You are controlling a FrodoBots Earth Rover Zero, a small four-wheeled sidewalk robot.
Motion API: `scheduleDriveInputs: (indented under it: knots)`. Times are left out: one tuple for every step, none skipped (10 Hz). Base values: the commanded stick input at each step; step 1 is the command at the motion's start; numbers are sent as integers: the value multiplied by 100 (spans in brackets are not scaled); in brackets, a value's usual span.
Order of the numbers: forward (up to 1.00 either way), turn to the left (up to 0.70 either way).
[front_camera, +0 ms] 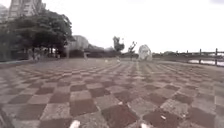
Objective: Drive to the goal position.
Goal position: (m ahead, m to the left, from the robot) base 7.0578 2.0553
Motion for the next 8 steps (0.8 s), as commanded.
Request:
scheduleDriveInputs:
  knots:
    - [70,0]
    - [70,0]
    - [70,0]
    - [70,0]
    - [70,0]
    - [70,0]
    - [70,0]
    - [70,0]
